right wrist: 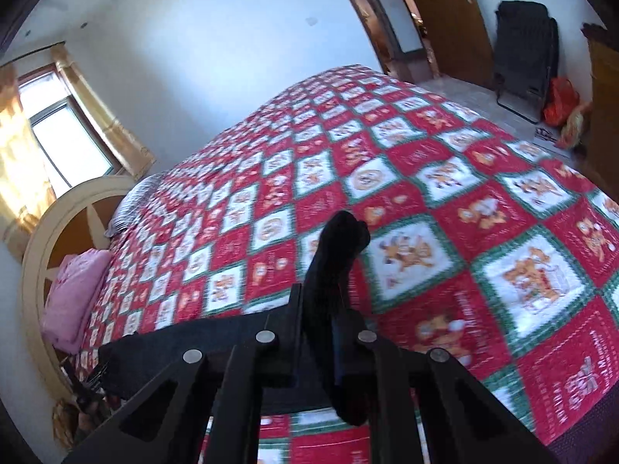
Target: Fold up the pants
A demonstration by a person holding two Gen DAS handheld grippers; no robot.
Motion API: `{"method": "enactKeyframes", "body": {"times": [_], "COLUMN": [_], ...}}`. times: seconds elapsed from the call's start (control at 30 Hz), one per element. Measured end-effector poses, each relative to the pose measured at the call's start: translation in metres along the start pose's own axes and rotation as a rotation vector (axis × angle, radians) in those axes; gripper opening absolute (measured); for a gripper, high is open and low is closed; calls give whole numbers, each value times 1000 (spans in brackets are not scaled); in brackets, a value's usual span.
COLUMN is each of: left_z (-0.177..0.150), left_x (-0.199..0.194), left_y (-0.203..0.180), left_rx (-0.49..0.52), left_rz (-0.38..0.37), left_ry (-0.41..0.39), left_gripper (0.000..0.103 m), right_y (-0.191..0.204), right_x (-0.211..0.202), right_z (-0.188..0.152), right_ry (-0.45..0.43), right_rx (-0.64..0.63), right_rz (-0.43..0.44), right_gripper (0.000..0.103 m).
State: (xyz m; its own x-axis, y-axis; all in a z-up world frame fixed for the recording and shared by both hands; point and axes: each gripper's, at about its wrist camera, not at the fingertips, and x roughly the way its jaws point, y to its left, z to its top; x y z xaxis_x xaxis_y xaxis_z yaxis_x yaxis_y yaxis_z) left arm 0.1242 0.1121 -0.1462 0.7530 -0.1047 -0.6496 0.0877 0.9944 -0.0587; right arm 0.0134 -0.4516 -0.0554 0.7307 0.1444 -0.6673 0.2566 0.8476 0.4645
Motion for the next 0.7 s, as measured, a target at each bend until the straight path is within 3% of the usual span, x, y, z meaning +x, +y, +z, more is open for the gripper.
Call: {"method": "enactKeyframes", "body": {"times": [0.23,0.47,0.7], "left_z": [10,12,15], "left_x": [-10,-20,-22], "left_y": [-15,-46,-85], "left_rx": [18,112,177], "left_rz": [-68,-170,-273], "left_ry": [-27,-38,-5], "left_gripper": [103,103,103], "right_y": [68,127,162], "right_x": [18,69,128], "right_z": [-11,-43,-92], "right_ry": [19,133,243], "right_rx": [-60,-147,-273], "right_rz": [79,137,79], "right_gripper": [11,11,11]}}
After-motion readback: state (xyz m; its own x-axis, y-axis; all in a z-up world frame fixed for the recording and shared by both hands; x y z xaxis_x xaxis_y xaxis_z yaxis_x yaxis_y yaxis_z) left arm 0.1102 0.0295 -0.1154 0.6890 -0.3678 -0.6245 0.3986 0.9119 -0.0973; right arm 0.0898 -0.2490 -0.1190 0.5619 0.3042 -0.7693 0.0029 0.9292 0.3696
